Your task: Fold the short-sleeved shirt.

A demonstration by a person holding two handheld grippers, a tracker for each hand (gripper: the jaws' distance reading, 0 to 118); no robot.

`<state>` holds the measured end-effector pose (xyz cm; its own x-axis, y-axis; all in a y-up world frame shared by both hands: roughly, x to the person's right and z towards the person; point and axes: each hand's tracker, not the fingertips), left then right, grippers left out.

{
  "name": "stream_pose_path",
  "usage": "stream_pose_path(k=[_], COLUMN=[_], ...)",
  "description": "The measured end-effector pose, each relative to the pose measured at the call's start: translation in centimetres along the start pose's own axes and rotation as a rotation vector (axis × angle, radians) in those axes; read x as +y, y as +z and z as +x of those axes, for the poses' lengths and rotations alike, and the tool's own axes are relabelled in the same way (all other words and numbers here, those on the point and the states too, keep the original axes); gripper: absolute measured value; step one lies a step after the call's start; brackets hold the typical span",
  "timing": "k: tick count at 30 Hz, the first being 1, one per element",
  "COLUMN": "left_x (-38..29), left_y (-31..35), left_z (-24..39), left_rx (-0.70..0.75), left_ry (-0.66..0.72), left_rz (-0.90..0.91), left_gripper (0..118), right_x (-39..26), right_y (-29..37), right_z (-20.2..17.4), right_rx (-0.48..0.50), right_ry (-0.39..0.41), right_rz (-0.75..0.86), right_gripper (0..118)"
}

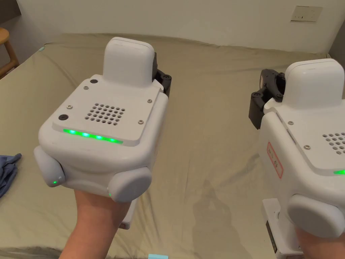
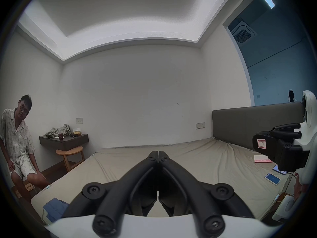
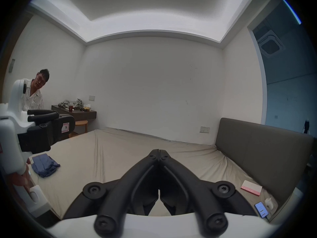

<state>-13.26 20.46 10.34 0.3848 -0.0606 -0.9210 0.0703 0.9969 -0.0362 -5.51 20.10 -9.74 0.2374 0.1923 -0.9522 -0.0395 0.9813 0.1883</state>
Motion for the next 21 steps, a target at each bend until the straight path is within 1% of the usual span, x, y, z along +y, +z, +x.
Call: stream_pose_path(k=[1,3,4,5,6,7,8,9,10,14,16,21], left_x=[0.0,-0.1,-0.1,-0.2,-0.2,-0.2,-0.2,-0.3,-0.3,-0.1,0.0,0.1], left_y=[0.0,-0.1,-0.1,-0.2,-0.3,-0.5,-0.7,-0.7,-0.5,-0.5,-0.6,-0.4], left_z=[0.0,0.0,0.0,0.0,0.0,0.0,0.0,0.0,-0.1,-0.2,-0.3,-0.7], left_rx=[-0.005,-0.003,0.001,0.007,0.012,0.011,0.006,0.008,0.011,0.022,0.032,0.036], left_ry=[0.001,0.000,-0.006,-0.014,-0.023,-0.030,-0.031,-0.029,-0.024,-0.005,0.003,0.019], left_rz=[-0.002,0.000,0.001,0.000,-0.005,-0.015,-0.025,-0.024,-0.007,0.017,0.020,0.019], left_gripper=[0,3,3,12,28,53,93,114,117,117,117,117], right_x=[0.0,0.1,0.2,0.2,0.3,0.3,0.3,0.2,0.1,0.3,0.6,1.3], right_y=[0.0,0.0,0.0,0.0,0.0,-0.2,-0.3,-0.3,-0.2,-0.8,-1.2,-1.3], right_z=[0.0,0.0,0.0,0.2,0.3,0.4,0.4,0.4,0.4,0.2,0.1,0.7], right_rx=[-0.003,-0.024,-0.034,-0.032,-0.029,-0.026,-0.024,-0.024,0.005,-0.026,-0.029,0.068], right_ry=[0.005,0.006,0.002,-0.004,-0.007,-0.013,-0.015,-0.014,-0.007,0.019,0.011,-0.097], right_rz=[0.000,0.015,0.021,0.023,0.023,0.017,0.009,0.007,0.063,0.041,0.022,-0.042], right_gripper=[0,5,5,22,39,62,98,116,117,118,118,118])
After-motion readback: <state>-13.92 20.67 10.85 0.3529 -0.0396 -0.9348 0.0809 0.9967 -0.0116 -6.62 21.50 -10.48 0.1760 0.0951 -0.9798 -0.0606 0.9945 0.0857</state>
